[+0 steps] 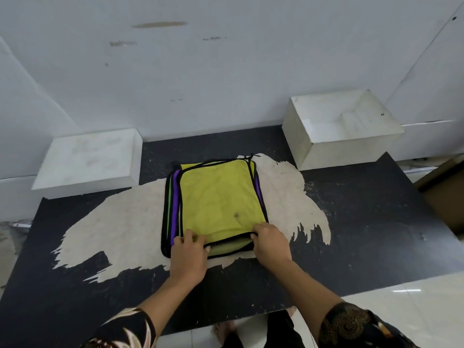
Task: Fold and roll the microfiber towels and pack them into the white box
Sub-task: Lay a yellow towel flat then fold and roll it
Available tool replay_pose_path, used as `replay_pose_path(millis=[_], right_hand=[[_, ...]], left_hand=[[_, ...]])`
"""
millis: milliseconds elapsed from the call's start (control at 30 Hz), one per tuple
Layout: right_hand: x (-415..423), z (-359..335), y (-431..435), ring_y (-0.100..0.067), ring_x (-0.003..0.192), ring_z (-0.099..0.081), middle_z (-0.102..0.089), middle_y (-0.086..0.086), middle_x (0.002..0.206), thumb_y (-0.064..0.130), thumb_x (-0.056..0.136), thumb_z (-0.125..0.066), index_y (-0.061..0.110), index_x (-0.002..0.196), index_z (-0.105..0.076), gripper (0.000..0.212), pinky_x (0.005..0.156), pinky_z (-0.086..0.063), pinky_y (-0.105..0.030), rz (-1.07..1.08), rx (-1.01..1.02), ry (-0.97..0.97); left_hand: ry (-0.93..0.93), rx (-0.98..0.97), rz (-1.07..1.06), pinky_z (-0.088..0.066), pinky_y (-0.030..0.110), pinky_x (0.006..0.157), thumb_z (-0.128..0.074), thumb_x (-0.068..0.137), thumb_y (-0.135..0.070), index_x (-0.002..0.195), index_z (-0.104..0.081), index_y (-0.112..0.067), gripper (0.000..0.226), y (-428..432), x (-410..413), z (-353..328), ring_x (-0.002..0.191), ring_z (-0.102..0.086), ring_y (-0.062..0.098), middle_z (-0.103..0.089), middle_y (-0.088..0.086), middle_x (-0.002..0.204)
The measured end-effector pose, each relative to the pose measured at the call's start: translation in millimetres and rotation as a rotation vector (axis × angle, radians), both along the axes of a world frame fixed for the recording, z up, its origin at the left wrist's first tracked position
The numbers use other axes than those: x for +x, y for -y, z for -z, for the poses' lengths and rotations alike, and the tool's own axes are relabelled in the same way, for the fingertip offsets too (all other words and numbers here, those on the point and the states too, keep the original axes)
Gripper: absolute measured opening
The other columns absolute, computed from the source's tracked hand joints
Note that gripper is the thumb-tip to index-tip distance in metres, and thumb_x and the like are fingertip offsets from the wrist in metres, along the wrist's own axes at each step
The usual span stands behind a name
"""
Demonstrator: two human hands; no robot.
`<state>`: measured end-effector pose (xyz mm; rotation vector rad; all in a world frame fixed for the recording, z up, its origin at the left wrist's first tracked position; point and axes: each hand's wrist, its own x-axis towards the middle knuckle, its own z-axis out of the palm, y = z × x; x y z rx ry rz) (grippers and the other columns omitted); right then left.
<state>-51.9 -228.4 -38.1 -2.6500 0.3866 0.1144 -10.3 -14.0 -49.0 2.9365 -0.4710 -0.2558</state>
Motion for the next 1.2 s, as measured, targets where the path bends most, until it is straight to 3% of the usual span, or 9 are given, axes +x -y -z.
replay_pose_path(millis=[100, 267, 533, 667, 800, 933, 1067, 1133, 1200], right_hand=[[-1.9, -3.3, -0.6, -0.021, 0.101, -0.051, -0.057, -0.001, 0.110, 0.011, 0.096, -0.049, 0.014, 0.109, -0.060, 0.017, 0.068, -0.035, -0.027, -0.037, -0.034, -0.044], [3.9, -9.5, 3.0, -0.022, 0.106, -0.048, -0.056, -0.001, 0.114, -0.008, 0.083, -0.050, 0.014, 0.114, -0.058, 0.039, 0.070, -0.037, -0.027, -0.080, -0.056, -0.092], [24.9, -18.9, 3.1, -0.024, 0.075, -0.055, -0.067, -0.001, 0.081, -0.013, 0.060, -0.064, 0.013, 0.094, -0.070, 0.043, 0.063, -0.045, -0.034, 0.115, -0.055, 0.282], [39.4, -28.3, 3.7, -0.025, 0.084, -0.058, -0.068, -0.005, 0.093, -0.010, 0.072, -0.064, 0.011, 0.103, -0.071, 0.038, 0.073, -0.047, -0.036, 0.208, -0.005, 0.299], [43.4, -34.6, 14.9, -0.026, 0.084, -0.058, -0.064, -0.007, 0.098, 0.008, 0.092, -0.053, 0.011, 0.111, -0.068, 0.024, 0.072, -0.044, -0.036, 0.240, 0.006, 0.181], [44.3, -44.1, 20.3, -0.026, 0.078, -0.052, -0.057, -0.007, 0.099, 0.030, 0.102, -0.038, 0.013, 0.110, -0.063, 0.031, 0.067, -0.036, -0.033, 0.274, 0.029, -0.007], [43.5, -41.1, 23.8, -0.029, 0.085, -0.058, -0.066, -0.009, 0.097, 0.032, 0.103, -0.032, 0.016, 0.103, -0.061, 0.034, 0.071, -0.040, -0.035, 0.281, 0.150, -0.080], [41.5, -40.0, 22.1, -0.027, 0.075, -0.061, -0.068, -0.009, 0.090, 0.029, 0.103, -0.029, 0.022, 0.098, -0.057, 0.029, 0.071, -0.050, -0.037, 0.315, 0.356, -0.063], [38.0, -42.9, 19.0, -0.029, 0.061, -0.066, -0.070, -0.007, 0.082, 0.028, 0.104, -0.028, 0.028, 0.107, -0.055, 0.027, 0.060, -0.058, -0.040, 0.426, 0.640, -0.015]], left_hand=[[-0.024, -0.003, -0.046, -0.041, 0.030, 0.088, -0.050, 0.098, -0.035, 0.119, -0.062, -0.024, 0.026, 1.4, 2.8, -2.3, 0.108, -0.044, 0.022, -0.048, -0.001, 0.126], [-0.013, -0.066, -0.169, -0.038, 0.031, 0.094, -0.064, 0.086, -0.010, 0.111, -0.065, -0.025, 0.029, -6.1, 0.6, -3.1, 0.110, -0.046, 0.019, -0.053, -0.002, 0.120], [0.154, -0.495, -0.360, -0.048, 0.035, 0.069, -0.060, 0.091, -0.008, 0.098, -0.057, -0.017, 0.012, -5.4, 13.7, -34.4, 0.083, -0.055, 0.018, -0.054, -0.004, 0.092], [0.210, -0.500, -0.457, -0.035, 0.028, 0.050, -0.055, 0.096, -0.017, 0.090, -0.057, -0.019, 0.007, -2.4, 21.2, -47.7, 0.062, -0.051, 0.015, -0.051, -0.003, 0.078], [0.091, -0.552, -0.485, -0.045, 0.032, 0.048, -0.051, 0.100, -0.028, 0.077, -0.063, -0.020, 0.027, -0.3, 20.5, -46.4, 0.051, -0.055, 0.013, -0.057, -0.003, 0.054], [-0.193, -0.870, -0.670, -0.059, 0.038, 0.070, -0.052, 0.100, -0.027, 0.103, -0.071, -0.012, 0.024, 7.0, 19.6, -42.7, 0.065, -0.070, 0.011, -0.073, 0.000, 0.077], [-0.434, -1.225, -0.865, -0.058, 0.030, 0.073, -0.056, 0.099, -0.015, 0.117, -0.063, -0.003, 0.023, 14.5, 22.9, -45.8, 0.088, -0.072, 0.023, -0.072, 0.012, 0.099], [-0.505, -1.398, -0.957, -0.058, 0.030, 0.074, -0.056, 0.098, -0.011, 0.115, -0.061, -0.004, 0.019, 16.9, 24.4, -53.7, 0.093, -0.072, 0.027, -0.071, 0.015, 0.104], [-0.560, -1.524, -1.049, -0.056, 0.034, 0.076, -0.055, 0.097, -0.018, 0.112, -0.062, -0.004, 0.021, 17.4, 25.6, -61.5, 0.096, -0.070, 0.031, -0.069, 0.017, 0.105]])
